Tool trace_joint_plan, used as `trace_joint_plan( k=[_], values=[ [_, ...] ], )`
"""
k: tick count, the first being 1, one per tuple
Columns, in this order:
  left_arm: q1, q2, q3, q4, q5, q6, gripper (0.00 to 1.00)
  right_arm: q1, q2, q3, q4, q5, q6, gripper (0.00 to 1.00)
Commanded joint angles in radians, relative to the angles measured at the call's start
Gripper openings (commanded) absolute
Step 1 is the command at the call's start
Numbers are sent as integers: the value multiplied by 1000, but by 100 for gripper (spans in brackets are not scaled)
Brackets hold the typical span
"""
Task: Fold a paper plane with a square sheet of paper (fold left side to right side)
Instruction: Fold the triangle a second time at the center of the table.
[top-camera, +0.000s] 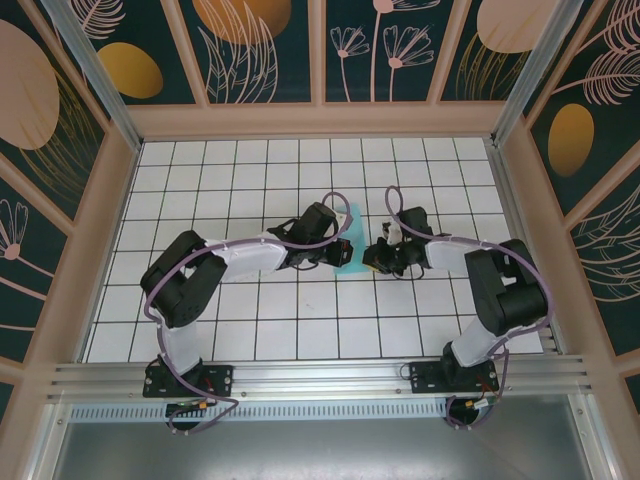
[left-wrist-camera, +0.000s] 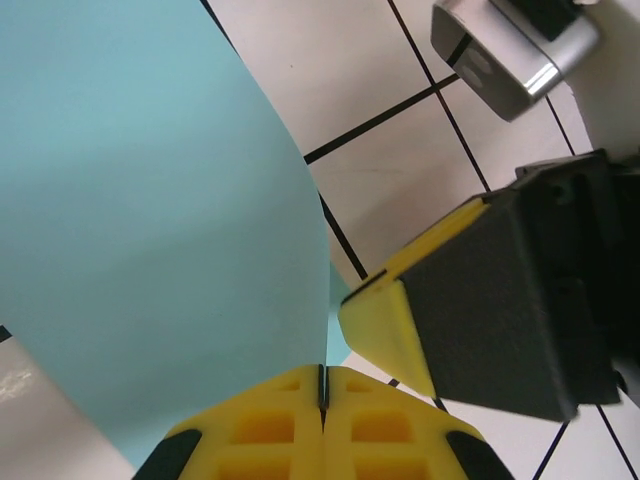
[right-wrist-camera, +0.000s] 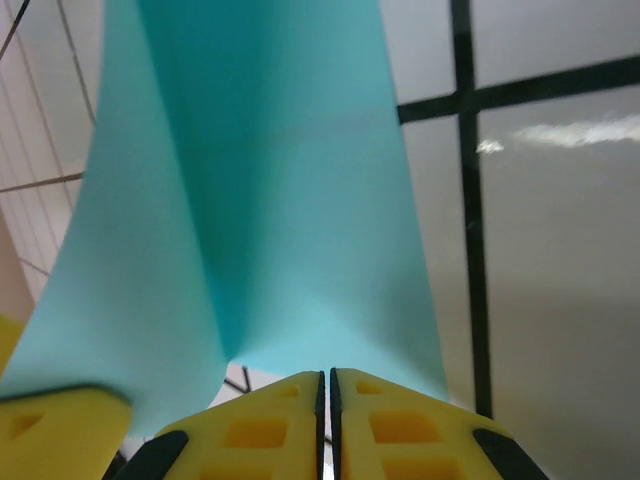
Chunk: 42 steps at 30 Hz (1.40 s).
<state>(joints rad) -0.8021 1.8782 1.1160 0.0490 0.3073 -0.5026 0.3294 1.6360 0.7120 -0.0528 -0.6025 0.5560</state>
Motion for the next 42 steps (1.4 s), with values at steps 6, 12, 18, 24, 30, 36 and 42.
trace_joint_plan(
  k=[6, 12, 18, 24, 30, 36, 42],
  values=[
    [12, 8, 32, -66, -32, 29, 0, 23, 72, 50, -104, 110, -61, 14],
    [23, 40, 76, -171, -103, 84, 0, 27, 94, 59, -161, 154, -92, 13],
    [32, 77, 115, -189, -124, 102, 0, 33, 98, 66, -177, 162, -103, 13],
    [45, 102, 133, -198, -154, 110, 0, 36, 102, 70, -186, 169, -108, 13],
    [53, 120, 149, -196, -160, 110, 0, 37, 104, 72, -190, 170, -110, 13],
    [53, 134, 164, -197, -158, 112, 0, 37, 107, 72, -194, 173, -113, 13],
    [54, 148, 169, -204, -169, 114, 0, 36, 110, 73, -194, 170, -114, 13]
  ],
)
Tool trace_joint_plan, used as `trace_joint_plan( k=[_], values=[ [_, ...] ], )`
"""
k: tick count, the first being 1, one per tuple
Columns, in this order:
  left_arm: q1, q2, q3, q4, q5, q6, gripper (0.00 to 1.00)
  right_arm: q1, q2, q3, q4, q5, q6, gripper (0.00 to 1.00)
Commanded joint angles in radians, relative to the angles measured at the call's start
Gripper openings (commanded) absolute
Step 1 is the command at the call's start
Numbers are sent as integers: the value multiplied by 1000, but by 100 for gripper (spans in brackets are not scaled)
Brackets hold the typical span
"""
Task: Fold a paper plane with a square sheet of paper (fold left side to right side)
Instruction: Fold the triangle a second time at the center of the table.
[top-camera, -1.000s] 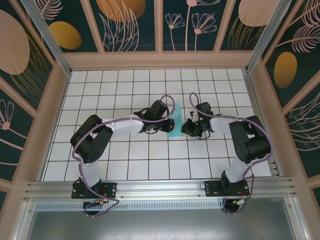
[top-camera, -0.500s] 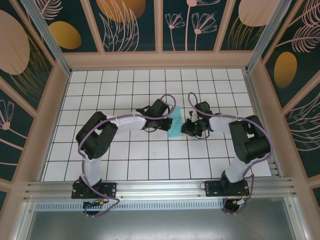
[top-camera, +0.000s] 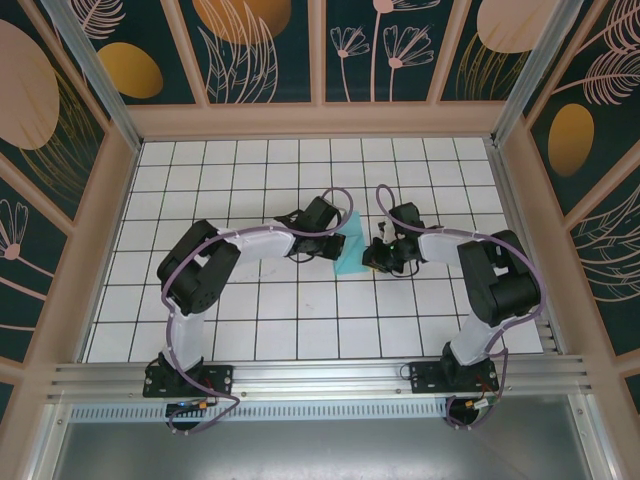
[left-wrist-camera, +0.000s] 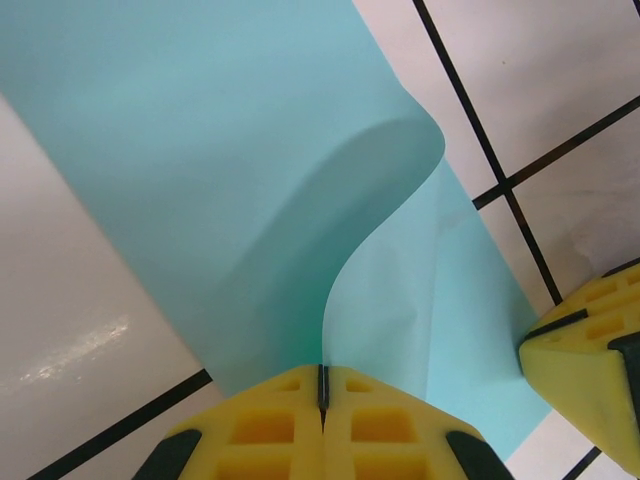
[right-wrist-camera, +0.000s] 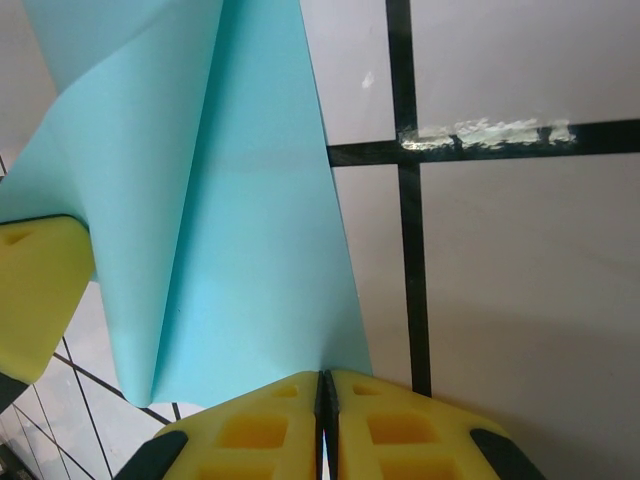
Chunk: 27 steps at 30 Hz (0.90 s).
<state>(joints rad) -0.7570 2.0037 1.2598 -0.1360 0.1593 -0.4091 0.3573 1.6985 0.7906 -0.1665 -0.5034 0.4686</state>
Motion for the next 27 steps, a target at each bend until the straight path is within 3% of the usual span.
trace_joint_plan(
  k=[1, 20, 27],
  values=[
    [9, 25, 26, -21, -23, 21, 0, 9, 48, -5, -80, 71, -27, 13],
    [10, 56, 20, -25, -25, 15, 0, 9, 52, -3, -79, 69, -30, 14],
    [10, 74, 9, -25, -27, 11, 0, 2, 6, 7, -44, 7, -35, 18]
  ],
)
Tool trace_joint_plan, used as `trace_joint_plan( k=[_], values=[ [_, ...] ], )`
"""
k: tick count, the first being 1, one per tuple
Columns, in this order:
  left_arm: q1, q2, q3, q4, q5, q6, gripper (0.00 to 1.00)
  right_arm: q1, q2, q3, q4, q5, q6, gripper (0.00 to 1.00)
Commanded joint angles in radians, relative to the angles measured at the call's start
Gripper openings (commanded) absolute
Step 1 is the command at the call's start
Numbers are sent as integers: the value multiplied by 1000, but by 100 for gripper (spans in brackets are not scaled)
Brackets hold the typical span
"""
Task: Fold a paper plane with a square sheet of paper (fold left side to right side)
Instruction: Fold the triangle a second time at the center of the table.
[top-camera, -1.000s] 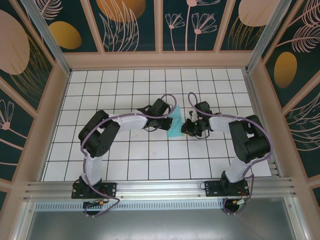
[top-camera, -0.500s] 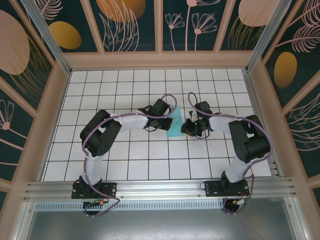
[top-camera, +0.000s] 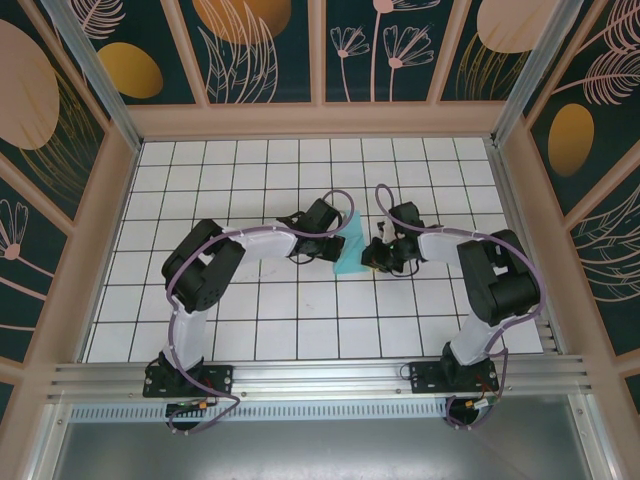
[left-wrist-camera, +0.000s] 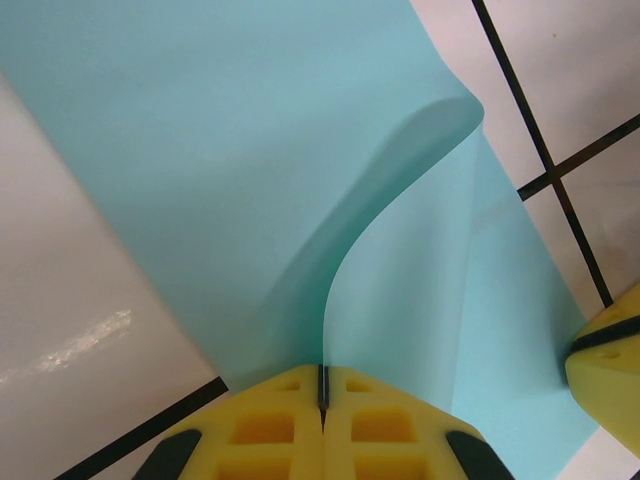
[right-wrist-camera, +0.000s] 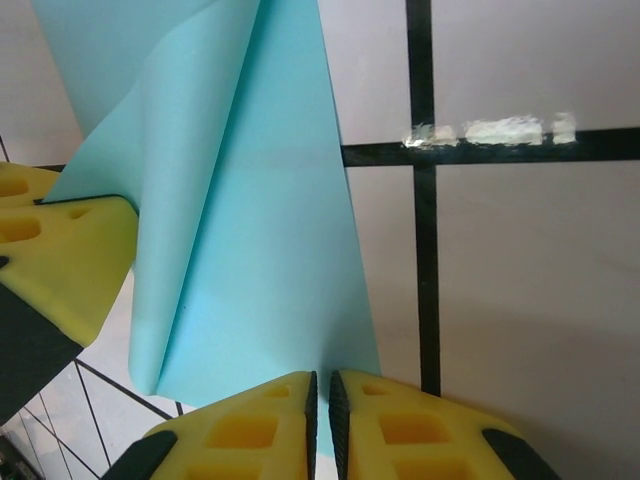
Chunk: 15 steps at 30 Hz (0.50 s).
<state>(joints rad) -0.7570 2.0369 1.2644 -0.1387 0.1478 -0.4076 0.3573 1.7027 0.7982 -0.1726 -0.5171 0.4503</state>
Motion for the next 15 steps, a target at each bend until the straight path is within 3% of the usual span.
trace_joint_plan(
  k=[1, 8, 15],
  values=[
    [9, 44, 3, -21, -14, 10, 0, -4, -14, 4, -32, 6, -14, 19],
    [9, 52, -4, -21, -16, 8, 0, -44, -86, 39, -15, -27, 21, 15],
    [9, 54, -6, -21, -15, 9, 0, -16, 14, 101, 118, -73, 113, 11]
  ],
)
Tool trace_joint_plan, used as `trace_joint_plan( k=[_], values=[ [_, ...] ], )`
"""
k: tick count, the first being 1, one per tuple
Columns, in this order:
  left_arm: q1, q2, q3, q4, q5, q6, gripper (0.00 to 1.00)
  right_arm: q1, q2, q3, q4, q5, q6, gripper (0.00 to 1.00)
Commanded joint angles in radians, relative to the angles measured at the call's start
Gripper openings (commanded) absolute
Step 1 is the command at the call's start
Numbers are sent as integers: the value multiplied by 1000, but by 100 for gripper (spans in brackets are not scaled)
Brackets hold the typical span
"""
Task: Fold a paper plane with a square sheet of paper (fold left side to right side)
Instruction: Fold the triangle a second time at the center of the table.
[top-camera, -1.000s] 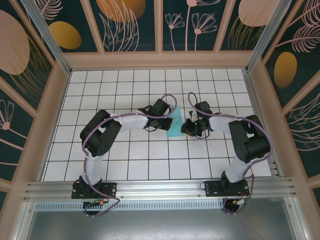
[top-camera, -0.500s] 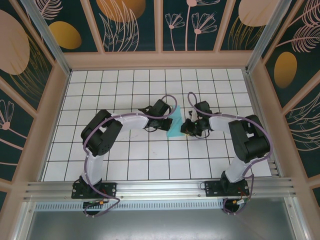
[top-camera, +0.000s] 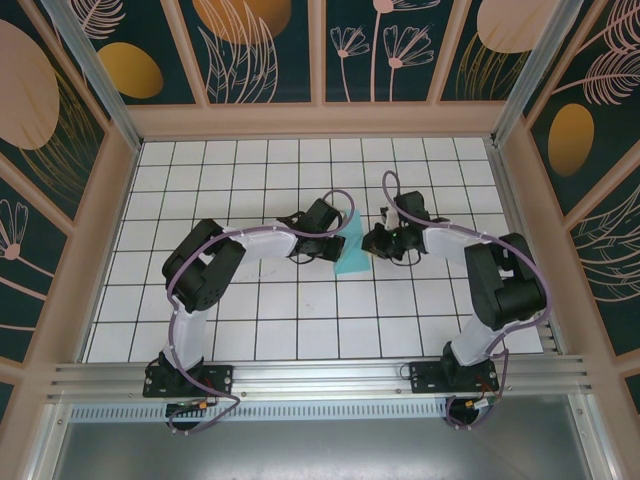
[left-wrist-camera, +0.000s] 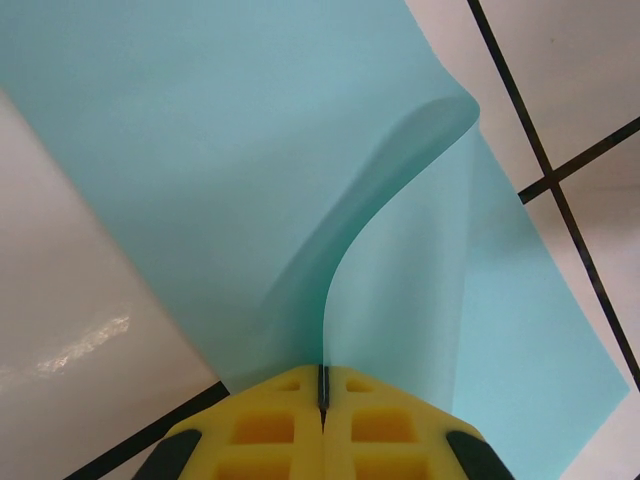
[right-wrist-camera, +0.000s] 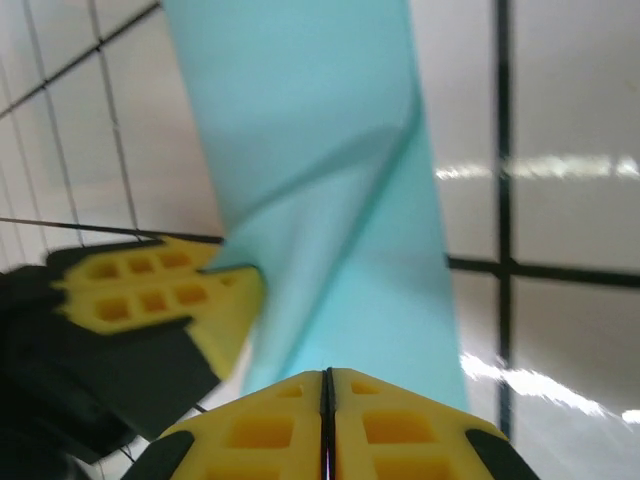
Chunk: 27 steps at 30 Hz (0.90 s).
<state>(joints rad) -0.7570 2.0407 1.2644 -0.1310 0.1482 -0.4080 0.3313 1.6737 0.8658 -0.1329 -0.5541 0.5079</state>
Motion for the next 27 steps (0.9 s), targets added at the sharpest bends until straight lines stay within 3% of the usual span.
trace_joint_plan(
  k=[1, 13, 27],
  values=[
    [9, 49, -5, -29, -16, 9, 0, 11, 57, 43, 95, -39, 68, 10],
    [8, 55, -1, -35, -18, 12, 0, 66, 198, 138, 104, -39, 74, 10],
    [8, 59, 6, -41, -23, 12, 0, 67, 221, 126, -73, 107, -28, 11]
  ],
)
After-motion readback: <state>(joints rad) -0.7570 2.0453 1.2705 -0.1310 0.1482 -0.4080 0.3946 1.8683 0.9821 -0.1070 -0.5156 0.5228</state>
